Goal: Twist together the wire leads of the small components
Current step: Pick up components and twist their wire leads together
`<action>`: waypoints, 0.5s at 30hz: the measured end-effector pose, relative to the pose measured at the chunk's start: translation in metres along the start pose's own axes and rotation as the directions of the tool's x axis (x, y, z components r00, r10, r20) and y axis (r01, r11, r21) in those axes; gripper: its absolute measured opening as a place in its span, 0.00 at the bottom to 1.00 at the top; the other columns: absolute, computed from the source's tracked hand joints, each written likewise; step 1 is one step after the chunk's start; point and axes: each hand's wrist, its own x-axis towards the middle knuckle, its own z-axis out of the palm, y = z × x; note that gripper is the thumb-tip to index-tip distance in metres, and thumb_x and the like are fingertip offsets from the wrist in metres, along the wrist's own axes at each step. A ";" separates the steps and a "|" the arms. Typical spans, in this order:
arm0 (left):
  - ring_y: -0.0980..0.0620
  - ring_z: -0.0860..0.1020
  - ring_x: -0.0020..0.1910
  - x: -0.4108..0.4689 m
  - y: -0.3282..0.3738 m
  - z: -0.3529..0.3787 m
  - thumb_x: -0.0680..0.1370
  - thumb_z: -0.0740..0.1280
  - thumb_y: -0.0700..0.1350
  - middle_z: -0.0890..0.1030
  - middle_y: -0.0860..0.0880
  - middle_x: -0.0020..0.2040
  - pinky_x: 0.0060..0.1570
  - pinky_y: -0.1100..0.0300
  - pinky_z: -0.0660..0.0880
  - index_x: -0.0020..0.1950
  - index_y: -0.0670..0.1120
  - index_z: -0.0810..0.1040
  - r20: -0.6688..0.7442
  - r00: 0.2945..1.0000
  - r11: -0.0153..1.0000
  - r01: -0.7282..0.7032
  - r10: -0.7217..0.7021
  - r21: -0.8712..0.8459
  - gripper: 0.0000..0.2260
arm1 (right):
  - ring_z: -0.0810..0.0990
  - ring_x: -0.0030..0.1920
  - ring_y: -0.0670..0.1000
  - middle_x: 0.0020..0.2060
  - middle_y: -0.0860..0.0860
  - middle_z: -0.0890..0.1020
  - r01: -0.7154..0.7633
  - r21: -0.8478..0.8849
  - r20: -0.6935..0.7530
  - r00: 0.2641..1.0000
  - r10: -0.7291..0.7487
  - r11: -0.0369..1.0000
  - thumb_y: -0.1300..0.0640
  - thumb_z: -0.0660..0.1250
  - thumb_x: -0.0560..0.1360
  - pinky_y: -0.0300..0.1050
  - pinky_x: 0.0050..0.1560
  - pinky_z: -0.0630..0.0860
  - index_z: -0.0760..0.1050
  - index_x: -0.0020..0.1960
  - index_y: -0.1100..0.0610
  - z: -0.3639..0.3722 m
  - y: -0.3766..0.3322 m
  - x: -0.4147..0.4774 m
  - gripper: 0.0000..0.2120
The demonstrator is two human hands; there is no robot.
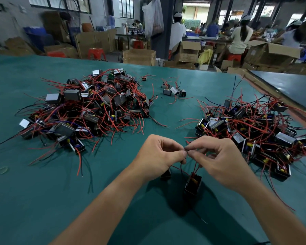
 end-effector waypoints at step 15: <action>0.54 0.66 0.24 -0.002 0.004 -0.003 0.75 0.70 0.36 0.82 0.49 0.30 0.25 0.65 0.63 0.40 0.41 0.84 -0.011 0.998 0.997 0.063 -0.063 0.036 0.05 | 0.79 0.36 0.48 0.37 0.43 0.82 0.053 -0.130 0.010 0.999 -0.052 0.990 0.57 0.71 0.74 0.39 0.38 0.74 0.80 0.44 0.48 -0.001 -0.004 -0.002 0.04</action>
